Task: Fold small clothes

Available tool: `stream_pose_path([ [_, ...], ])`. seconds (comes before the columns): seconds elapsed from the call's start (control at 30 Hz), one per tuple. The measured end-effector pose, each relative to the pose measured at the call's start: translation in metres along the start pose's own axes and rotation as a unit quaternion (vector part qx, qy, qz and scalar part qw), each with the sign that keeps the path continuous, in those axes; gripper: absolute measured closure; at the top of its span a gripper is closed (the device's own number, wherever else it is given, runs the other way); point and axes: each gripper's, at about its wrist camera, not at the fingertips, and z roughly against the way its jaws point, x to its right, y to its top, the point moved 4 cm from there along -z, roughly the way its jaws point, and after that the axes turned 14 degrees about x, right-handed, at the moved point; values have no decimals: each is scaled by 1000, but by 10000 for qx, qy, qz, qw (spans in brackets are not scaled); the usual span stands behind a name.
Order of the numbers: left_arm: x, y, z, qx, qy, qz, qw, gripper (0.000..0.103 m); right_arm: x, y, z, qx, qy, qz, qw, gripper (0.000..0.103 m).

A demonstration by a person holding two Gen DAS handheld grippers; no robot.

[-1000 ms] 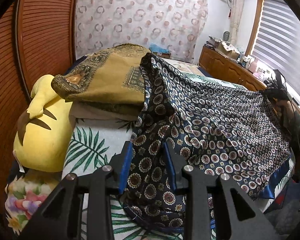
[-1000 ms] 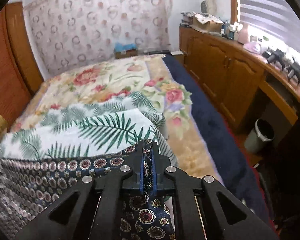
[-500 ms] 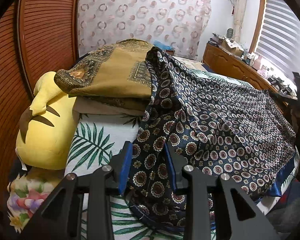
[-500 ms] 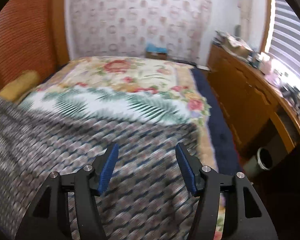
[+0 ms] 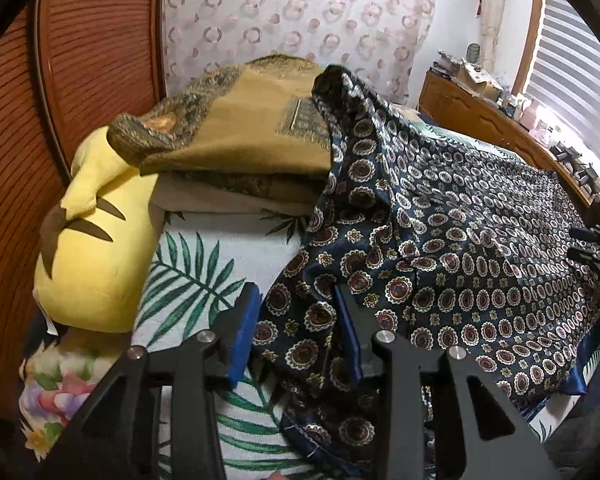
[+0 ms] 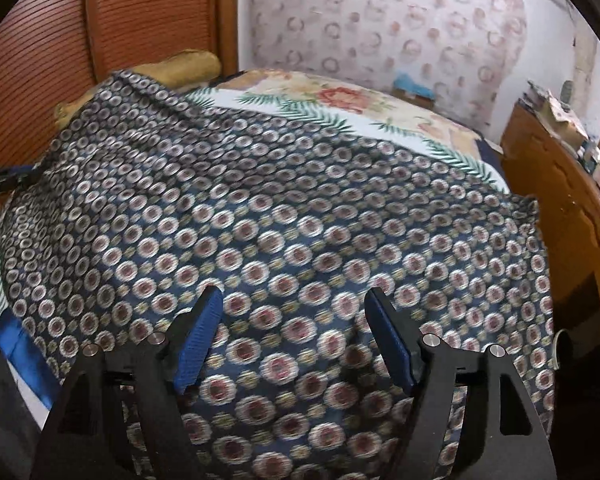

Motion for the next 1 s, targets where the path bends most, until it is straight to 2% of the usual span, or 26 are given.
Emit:
stream_pose_path([
  [0.13, -2, 1, -1, -37, -26, 71, 10000, 66, -11, -4, 2, -2, 83, -30, 10000, 27],
  [0.37, -1, 4, -6, -135, -25, 52, 9999, 66, -13, -17, 1, -194, -25, -100, 9998, 26],
  [0.63, -1, 11, -16, -236, -194, 146, 9994, 66, -10, -21, 4, -151, -59, -266, 9995, 17],
  [0.93, 7, 17, -27, -300, -276, -188, 9990, 66, -13, -21, 3, -153, -35, -241, 9996, 14],
  [0.97, 8, 17, -28, -308, -357, -227, 9986, 68, -12, -21, 3, -151, -37, -240, 9996, 14],
  [1.0, 10, 18, -28, -317, -466, -268, 9981, 74, -12, -21, 3, -155, -31, -243, 9996, 14],
])
